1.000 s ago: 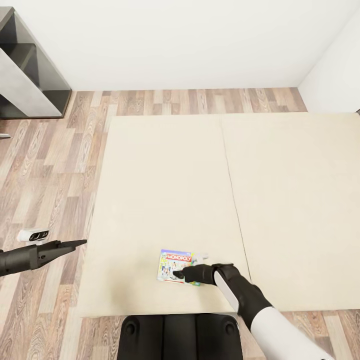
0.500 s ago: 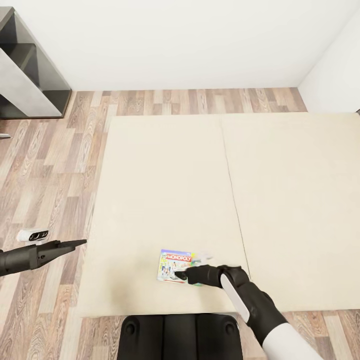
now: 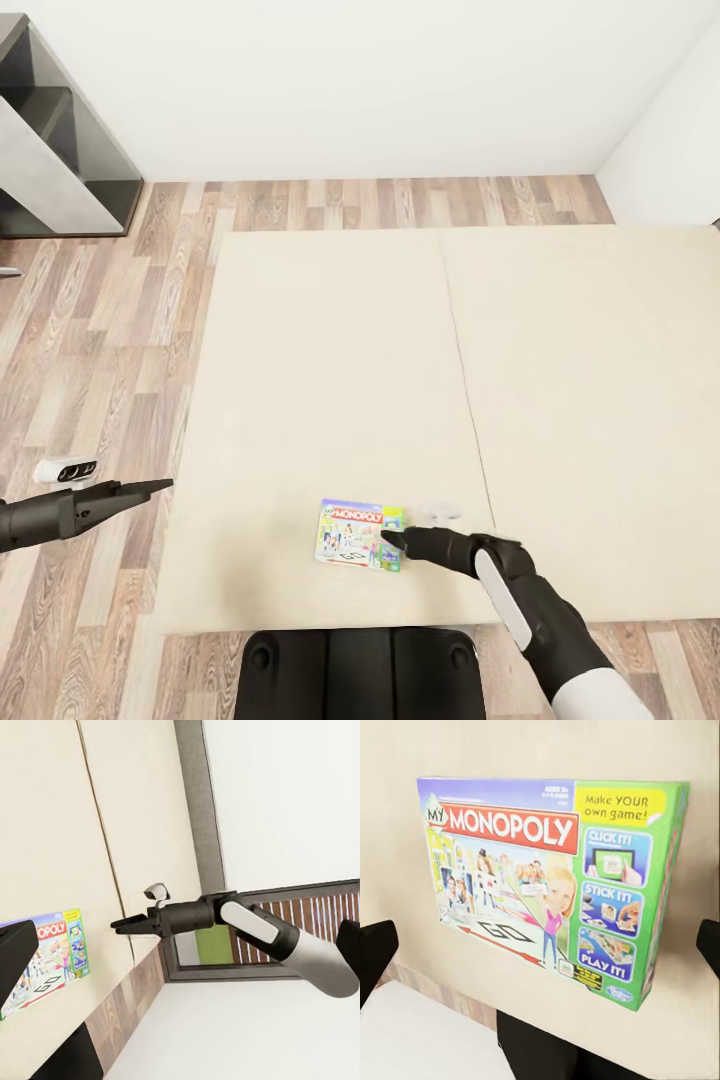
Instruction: Put all the toys in the child's room - the three board games (two on the bed and one on the table), the two jigsaw puzzles on the table, and the tennis ball on the table - inside the toy box on the table in the child's room.
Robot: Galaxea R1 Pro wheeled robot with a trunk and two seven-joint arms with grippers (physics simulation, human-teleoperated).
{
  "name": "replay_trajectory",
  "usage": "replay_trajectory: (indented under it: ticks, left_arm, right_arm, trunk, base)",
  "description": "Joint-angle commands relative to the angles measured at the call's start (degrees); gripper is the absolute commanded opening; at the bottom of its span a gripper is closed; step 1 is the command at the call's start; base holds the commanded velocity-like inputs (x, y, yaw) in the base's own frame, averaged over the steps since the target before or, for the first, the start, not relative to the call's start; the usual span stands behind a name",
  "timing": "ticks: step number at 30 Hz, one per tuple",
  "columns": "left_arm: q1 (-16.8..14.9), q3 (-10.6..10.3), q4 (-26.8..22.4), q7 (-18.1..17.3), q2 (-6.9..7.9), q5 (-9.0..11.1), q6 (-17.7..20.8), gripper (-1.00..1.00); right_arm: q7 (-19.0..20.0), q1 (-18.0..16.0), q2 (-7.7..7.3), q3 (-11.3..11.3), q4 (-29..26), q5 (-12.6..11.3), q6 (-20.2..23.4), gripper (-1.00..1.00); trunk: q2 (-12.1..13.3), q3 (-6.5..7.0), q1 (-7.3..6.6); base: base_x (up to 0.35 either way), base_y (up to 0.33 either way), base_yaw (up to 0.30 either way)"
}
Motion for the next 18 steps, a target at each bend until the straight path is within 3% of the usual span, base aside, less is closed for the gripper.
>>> replay_trajectory:
  ticks: [1, 10, 18]
  left_arm:
    - [-0.02, -0.02, -0.01, -0.20, 0.02, 0.00, 0.61, 1.00]
    - [0.00, 0.00, 0.14, -0.20, 0.02, 0.00, 0.61, 1.00]
    - [-0.02, 0.05, 0.23, -0.20, 0.02, 0.00, 0.61, 1.00]
  right_arm:
    - [0.02, 0.16, -0.08, -0.60, -0.28, -0.15, 0.23, 1.00]
    - [-0.02, 0.82, -0.14, -4.63, -1.30, -0.11, 0.48, 1.00]
    - [-0.56, 0.90, 0.04, -5.65, -0.97, 0.22, 0.80, 1.00]
  trunk:
    - [-0.09, -0.06, 0.03]
    - [-0.09, -0.06, 0.03]
    - [-0.09, -0.06, 0.03]
  base:
    - [0.000, 0.000, 0.000]
    - [0.000, 0.000, 0.000]
    - [0.000, 0.000, 0.000]
